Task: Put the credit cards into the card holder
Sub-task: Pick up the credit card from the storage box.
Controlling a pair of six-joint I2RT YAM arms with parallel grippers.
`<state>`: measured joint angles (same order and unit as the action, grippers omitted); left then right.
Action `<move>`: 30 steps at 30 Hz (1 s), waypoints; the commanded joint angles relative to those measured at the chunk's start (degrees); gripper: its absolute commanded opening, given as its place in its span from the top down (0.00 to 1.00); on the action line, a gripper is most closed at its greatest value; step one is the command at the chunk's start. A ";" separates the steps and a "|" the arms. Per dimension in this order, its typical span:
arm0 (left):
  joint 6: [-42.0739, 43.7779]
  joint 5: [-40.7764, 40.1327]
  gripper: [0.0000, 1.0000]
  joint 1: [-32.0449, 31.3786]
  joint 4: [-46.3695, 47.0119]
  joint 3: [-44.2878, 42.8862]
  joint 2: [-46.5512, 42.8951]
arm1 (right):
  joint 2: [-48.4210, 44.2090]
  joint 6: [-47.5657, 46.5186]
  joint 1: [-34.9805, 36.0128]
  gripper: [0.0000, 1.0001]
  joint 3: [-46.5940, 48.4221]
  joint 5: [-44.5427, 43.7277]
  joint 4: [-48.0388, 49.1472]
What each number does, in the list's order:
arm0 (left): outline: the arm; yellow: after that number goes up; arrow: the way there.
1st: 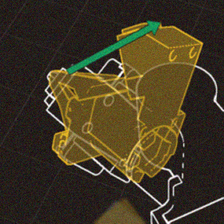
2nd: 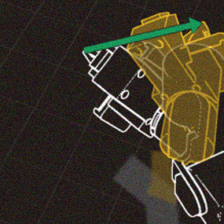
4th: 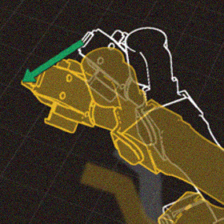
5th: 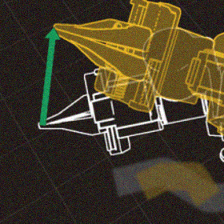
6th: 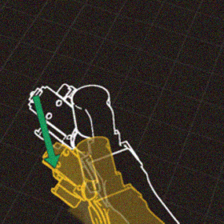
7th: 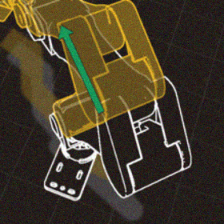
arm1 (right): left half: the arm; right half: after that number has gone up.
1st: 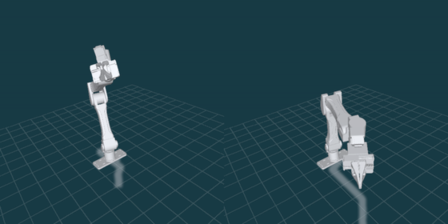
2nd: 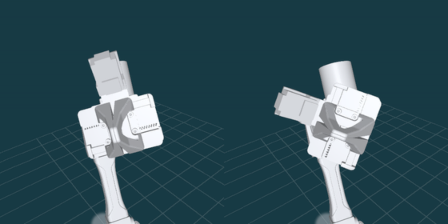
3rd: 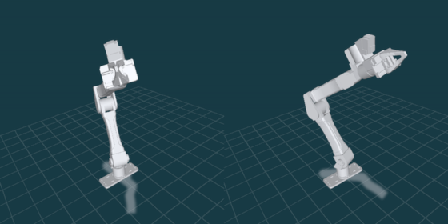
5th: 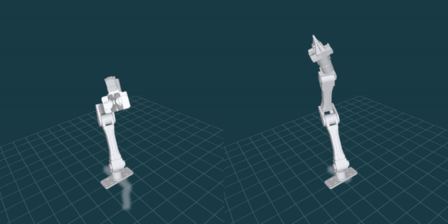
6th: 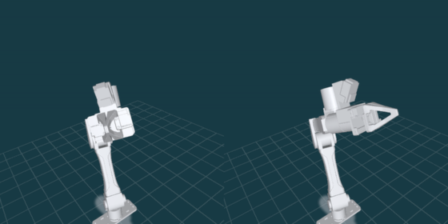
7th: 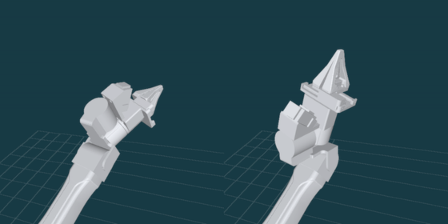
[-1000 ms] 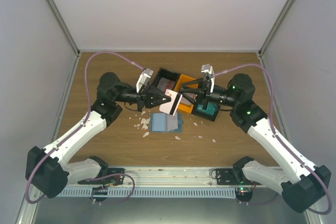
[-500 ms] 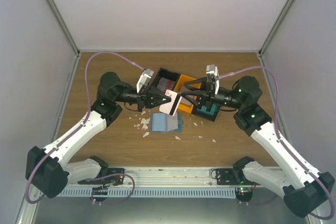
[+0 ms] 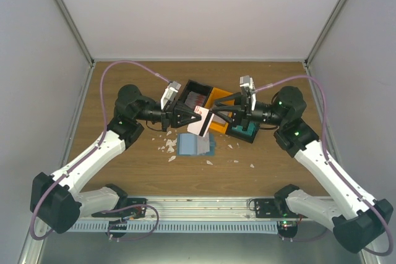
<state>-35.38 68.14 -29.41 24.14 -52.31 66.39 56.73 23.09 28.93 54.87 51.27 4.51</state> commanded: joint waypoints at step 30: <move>-9.65 -6.22 1.00 -0.12 19.24 -1.20 -0.79 | 12.48 27.95 -0.25 0.77 -4.78 11.83 22.14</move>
<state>-43.00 66.50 -28.64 29.17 -51.09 66.39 66.57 44.75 27.92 53.63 63.33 25.30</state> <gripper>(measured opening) 0.031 0.205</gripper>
